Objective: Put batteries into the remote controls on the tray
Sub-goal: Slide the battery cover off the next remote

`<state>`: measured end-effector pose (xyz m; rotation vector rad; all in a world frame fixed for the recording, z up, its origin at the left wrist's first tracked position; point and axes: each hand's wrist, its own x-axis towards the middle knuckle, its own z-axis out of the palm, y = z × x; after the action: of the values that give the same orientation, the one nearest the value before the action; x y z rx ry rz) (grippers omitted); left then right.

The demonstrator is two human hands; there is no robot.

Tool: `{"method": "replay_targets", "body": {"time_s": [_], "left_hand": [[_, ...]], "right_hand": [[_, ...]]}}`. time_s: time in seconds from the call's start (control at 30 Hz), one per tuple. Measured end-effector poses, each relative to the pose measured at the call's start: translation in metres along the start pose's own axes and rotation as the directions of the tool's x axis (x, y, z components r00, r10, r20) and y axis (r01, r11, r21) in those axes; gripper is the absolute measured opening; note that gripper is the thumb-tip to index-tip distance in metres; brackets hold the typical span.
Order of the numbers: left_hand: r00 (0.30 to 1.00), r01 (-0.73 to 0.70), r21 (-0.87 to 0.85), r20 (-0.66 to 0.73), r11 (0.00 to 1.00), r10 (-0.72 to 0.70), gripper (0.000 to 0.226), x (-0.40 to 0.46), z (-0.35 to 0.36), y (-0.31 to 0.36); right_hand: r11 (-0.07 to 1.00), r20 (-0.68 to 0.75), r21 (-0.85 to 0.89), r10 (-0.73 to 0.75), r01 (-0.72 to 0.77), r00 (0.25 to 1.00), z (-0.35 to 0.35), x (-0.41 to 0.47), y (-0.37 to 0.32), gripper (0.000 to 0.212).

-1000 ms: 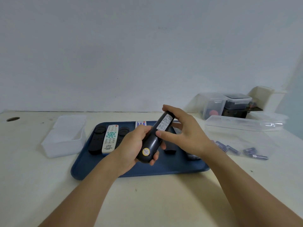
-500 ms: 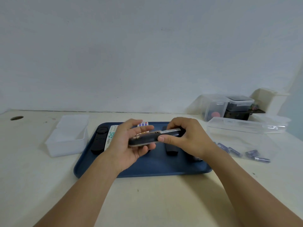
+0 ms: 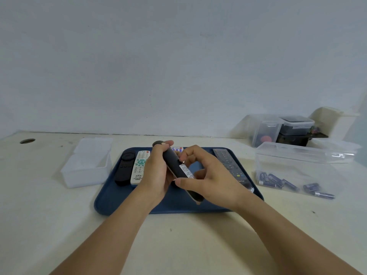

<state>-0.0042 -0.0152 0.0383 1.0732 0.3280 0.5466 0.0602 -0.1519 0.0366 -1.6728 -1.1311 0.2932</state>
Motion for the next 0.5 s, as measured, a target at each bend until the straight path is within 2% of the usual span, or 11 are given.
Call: {"method": "replay_targets", "body": {"time_s": [0.33,0.5], "left_hand": [[0.992,-0.124,0.212,0.002,0.969,0.126,0.023,0.005,0.003,-0.013],[0.988,-0.145,0.247,-0.014,0.958,0.153,0.018,0.006,0.002,-0.017]], "right_hand": [[0.986,-0.047,-0.123,-0.119,0.112,0.992,0.002,0.0,0.0,0.025],[0.997,-0.118,-0.012,-0.075,0.074,0.99,0.0,0.002,0.002,0.022]]}}
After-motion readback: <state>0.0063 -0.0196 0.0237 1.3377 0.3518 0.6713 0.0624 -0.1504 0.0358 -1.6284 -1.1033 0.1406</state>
